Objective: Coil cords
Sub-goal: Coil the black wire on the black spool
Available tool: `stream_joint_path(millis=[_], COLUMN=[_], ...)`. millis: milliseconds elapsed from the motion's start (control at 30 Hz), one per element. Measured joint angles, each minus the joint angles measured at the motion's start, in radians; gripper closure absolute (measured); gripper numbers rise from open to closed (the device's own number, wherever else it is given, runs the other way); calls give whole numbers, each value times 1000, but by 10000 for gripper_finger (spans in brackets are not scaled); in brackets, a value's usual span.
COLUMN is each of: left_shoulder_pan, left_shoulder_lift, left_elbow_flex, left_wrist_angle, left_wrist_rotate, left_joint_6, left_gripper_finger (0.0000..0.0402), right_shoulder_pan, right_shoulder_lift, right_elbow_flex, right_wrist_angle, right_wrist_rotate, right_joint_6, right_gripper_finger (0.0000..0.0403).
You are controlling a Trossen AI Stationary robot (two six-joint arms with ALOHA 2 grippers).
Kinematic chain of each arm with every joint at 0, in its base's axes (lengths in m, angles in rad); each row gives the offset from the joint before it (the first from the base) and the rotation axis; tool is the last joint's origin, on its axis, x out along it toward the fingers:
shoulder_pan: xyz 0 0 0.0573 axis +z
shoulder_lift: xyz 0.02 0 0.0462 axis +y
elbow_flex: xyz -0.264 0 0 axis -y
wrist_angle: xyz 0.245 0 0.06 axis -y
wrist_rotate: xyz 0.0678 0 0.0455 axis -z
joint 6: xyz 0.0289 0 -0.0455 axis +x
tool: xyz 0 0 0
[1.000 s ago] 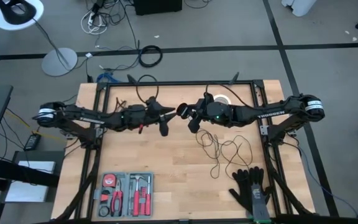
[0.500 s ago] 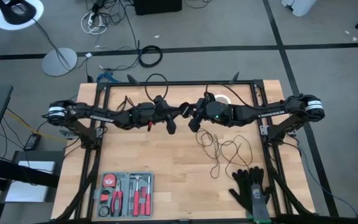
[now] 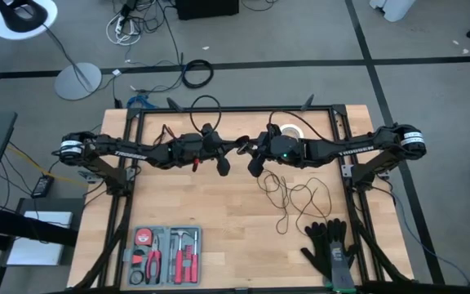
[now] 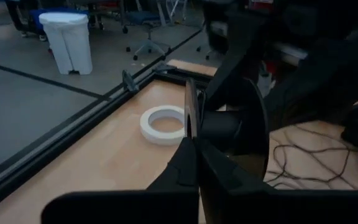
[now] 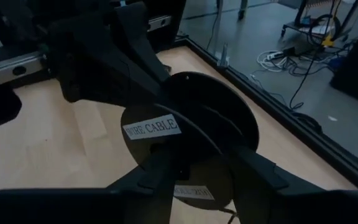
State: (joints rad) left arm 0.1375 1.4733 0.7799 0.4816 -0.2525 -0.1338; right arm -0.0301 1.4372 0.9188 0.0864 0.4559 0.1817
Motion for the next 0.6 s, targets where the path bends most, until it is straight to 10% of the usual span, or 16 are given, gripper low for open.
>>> stream_joint_path(millis=[600], left_shoulder_pan=[0], left_shoulder_lift=[-221], left_elbow_flex=[-297], left_wrist_angle=[167], left_wrist_rotate=[-83], left_joint_6=[-72], left_gripper_finger=[401], right_shoulder_pan=[55], right_shoulder_lift=[-75], right_elbow_flex=[-12], right_wrist_angle=[-103], right_wrist_rotate=[27], right_joint_6=[-15], right_gripper_finger=[273])
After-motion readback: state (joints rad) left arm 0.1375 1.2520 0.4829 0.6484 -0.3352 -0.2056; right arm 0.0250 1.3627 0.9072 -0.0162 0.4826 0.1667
